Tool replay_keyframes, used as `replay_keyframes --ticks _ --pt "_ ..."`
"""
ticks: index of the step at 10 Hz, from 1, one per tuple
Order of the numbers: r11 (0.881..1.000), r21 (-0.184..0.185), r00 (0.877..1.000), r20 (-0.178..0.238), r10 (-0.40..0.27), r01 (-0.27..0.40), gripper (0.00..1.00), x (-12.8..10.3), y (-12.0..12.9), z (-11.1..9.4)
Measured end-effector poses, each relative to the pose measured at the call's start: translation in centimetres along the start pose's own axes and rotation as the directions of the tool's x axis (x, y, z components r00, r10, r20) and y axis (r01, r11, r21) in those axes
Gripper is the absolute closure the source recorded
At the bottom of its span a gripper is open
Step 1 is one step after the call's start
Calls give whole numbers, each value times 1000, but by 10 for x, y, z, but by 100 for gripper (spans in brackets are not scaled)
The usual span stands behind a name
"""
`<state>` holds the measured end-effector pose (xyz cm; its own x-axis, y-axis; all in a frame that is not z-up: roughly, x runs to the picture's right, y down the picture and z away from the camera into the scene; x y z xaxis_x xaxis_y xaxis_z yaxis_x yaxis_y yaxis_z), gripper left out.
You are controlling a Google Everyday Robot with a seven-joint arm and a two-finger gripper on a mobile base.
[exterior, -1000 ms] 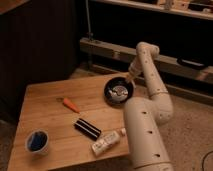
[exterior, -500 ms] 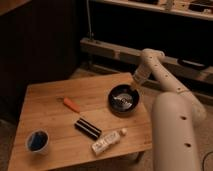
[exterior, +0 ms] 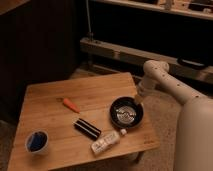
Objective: Drag the ceramic bowl in a circle
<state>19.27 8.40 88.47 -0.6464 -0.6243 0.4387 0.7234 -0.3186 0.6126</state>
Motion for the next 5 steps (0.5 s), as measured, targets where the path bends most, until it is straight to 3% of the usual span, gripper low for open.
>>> replay_keyframes --ticks 1,3,4,5 --pt "999 9 999 0 -32 32 100 9 -7 4" --pt "991 30 991 -11 -131 131 100 50 -34 10" --pt "981 40 982 -16 -189 189 100 70 -49 13" --pt "964 55 965 -19 -260 261 100 88 -66 16"
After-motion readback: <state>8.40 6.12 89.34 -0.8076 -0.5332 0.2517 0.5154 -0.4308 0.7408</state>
